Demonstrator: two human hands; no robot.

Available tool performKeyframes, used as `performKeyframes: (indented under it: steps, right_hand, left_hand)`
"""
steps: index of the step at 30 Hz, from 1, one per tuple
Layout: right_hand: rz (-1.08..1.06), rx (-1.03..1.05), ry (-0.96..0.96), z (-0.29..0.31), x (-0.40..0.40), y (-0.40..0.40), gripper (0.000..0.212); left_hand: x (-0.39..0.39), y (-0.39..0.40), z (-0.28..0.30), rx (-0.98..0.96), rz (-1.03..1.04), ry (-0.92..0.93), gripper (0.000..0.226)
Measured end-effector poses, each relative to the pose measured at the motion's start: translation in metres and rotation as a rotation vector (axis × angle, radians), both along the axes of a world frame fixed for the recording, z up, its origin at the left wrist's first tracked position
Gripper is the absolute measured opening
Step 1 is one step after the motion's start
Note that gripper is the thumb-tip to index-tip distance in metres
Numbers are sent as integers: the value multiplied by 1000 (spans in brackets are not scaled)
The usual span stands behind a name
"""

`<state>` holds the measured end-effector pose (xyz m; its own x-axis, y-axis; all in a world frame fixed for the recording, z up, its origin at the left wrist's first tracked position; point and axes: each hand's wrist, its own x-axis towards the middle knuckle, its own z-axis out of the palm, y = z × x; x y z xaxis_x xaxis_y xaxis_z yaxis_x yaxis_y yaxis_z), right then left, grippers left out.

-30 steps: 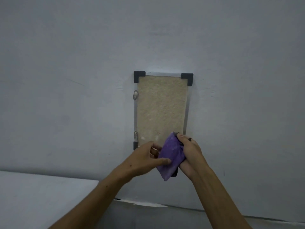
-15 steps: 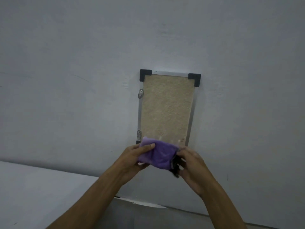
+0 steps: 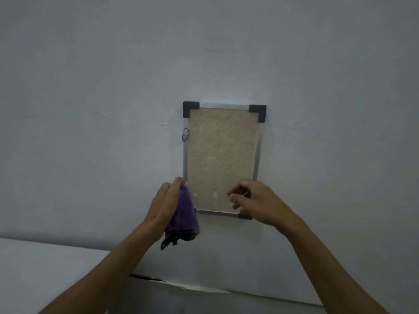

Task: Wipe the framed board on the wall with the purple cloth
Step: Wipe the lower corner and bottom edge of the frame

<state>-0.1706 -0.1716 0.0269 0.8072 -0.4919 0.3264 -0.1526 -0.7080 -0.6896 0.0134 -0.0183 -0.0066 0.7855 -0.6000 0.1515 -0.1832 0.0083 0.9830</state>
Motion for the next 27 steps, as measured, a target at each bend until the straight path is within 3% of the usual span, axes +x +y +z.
performKeyframes:
  steps: [5, 10, 16, 21, 27]
  right_hand:
    - [-151, -390, -292, 46, 20, -14, 10]
    - [-312, -786, -448, 87, 34, -18, 20]
    - [-436, -1025, -434, 101, 41, -27, 33]
    - [-482, -1078, -364, 101, 45, -34, 56]
    - [-444, -1046, -356, 95, 47, -47, 55]
  left_hand:
    - [19, -4, 24, 198, 107, -632, 26]
    - [25, -7, 54, 118, 153, -951, 29]
    - [29, -13, 89, -51, 202, -1138, 34]
    - [27, -19, 112, -150, 203, -1219, 34]
    - [38, -10, 66, -99, 121, -1201, 24]
